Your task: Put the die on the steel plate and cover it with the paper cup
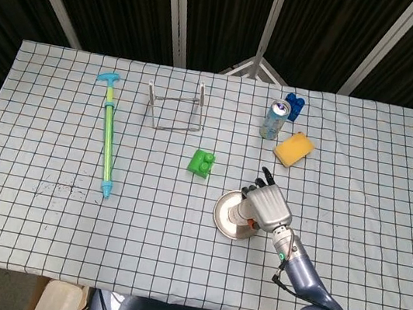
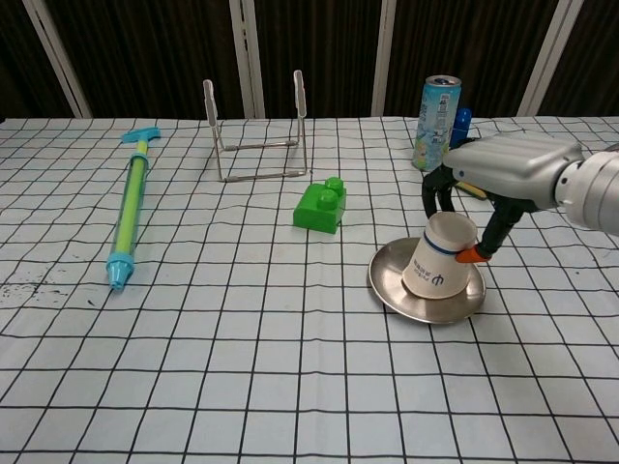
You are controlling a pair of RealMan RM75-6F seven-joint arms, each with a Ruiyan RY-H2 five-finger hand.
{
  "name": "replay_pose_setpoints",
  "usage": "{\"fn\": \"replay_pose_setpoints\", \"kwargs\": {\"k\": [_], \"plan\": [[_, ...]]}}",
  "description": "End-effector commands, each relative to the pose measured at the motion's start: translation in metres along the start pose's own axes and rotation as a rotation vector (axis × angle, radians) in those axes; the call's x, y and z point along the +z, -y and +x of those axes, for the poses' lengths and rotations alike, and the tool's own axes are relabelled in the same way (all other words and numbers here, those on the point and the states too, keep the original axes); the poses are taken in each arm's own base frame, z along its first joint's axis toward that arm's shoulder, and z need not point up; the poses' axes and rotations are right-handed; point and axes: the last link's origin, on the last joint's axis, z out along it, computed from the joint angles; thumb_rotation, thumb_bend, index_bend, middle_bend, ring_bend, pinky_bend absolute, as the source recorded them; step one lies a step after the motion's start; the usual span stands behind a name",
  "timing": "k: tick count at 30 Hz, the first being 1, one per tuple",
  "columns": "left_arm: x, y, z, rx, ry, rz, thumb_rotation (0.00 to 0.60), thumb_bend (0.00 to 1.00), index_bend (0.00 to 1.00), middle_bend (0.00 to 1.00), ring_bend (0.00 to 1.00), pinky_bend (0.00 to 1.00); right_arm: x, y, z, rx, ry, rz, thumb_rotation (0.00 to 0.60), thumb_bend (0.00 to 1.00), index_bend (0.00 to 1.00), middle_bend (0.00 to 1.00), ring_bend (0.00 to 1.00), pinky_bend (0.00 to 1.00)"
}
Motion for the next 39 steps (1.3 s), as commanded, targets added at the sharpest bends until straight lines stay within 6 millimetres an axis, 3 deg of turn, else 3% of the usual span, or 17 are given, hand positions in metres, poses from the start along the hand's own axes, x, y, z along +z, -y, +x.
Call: {"fn": "replay_pose_setpoints", "kwargs": {"k": [1,13,16,28,36,39], "plan": [[-0.001,-0.001,-0.001,0.002,0.002,-0.002,0.600,0.69,0.36,0.00,0.00,0.12,0.000,0.003,0.002,-0.004,-0.003,0.014,0.600,0.34,0.64,0.53,0.26,0.00],[-0.001,0.000,0.001,0.000,-0.003,0.000,0.600,0.69,0.36,0.00,0.00,0.12,0.008,0.055,-0.004,0.077,0.020,0.159,0.600,0.34,0.64,0.53,0.26,0.00],[-0.001,0.001,0.001,-0.003,-0.003,0.004,0.600,0.69,0.36,0.00,0.00,0.12,0.011,0.060,-0.003,0.086,0.014,0.169,0.600,0.34,0.64,0.53,0.26,0.00],[0.000,0.001,0.000,-0.002,0.000,0.001,0.600,0.69,0.36,0.00,0.00,0.12,0.011,0.035,0.006,0.054,-0.018,0.088,0.600,0.34,0.64,0.53,0.26,0.00],[0.000,0.000,-0.001,0.001,0.005,-0.003,0.600,0.69,0.36,0.00,0.00,0.12,0.005,0.029,0.016,0.045,-0.034,0.076,0.600,0.34,0.64,0.54,0.26,0.00],[0.000,0.001,0.000,-0.006,0.005,0.000,0.600,0.69,0.36,0.00,0.00,0.12,0.009,0.014,0.023,0.047,-0.050,0.025,0.600,0.34,0.64,0.54,0.26,0.00]]}}
